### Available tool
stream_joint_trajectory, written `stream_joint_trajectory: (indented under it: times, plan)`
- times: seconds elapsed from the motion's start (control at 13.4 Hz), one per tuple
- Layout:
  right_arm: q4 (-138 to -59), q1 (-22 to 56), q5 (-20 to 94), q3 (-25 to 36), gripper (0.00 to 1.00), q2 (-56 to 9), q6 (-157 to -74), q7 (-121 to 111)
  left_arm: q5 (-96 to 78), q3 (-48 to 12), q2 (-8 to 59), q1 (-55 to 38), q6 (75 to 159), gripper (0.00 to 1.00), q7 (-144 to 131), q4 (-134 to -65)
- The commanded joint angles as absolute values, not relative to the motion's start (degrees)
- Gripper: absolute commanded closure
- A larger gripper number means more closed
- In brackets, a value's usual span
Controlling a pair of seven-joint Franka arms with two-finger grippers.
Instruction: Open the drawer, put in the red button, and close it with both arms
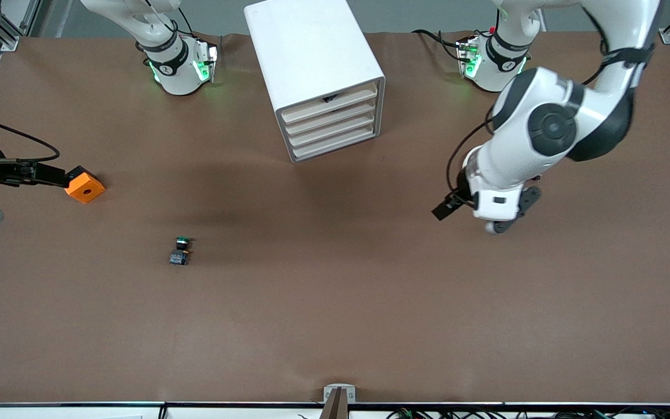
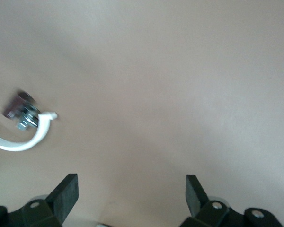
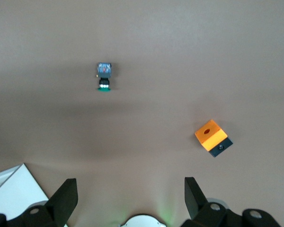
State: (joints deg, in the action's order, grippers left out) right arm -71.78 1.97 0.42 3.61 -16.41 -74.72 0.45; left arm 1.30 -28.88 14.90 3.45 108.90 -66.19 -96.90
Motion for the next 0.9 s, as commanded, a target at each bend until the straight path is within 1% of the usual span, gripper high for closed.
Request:
stream_joint_trajectory:
  times: [0.0, 0.15, 0.37, 0.67, 0.75, 0.82]
  plan:
    - [-71.2, 0.9, 0.9, 2.6, 0.0, -15.7, -73.6, 0.4, 4.8, -29.3, 11.9, 6.4, 104.4, 0.0, -65.9, -94.7]
    - [-71.1, 0.7, 0.0, 2.9, 0.0, -14.4, -73.6, 0.3, 5.2, -29.3, 9.1, 8.8, 102.1, 0.0, -62.4, -94.5]
    - [-71.1, -1.3, -0.2, 2.7, 0.0, -14.4, -73.7, 0.1, 5.1, -29.6, 6.2, 14.0, 98.8, 0.0, -50.3, -92.8]
    - [-70.9, -1.2, -0.5, 2.5, 0.0, -14.5, -73.7, 0.4, 5.0, -29.2, 2.9, 16.5, 94.1, 0.0, -40.5, -92.7]
    - [-70.8, -1.8, -0.5, 2.6, 0.0, -14.7, -73.7, 0.6, 4.9, -28.6, 2.1, 16.5, 93.9, 0.0, -38.8, -92.7]
    - [-70.0, -1.8, -0.5, 2.8, 0.0, -14.7, -73.7, 0.4, 4.9, -25.9, 0.9, 15.2, 93.9, 0.0, -36.7, -92.9]
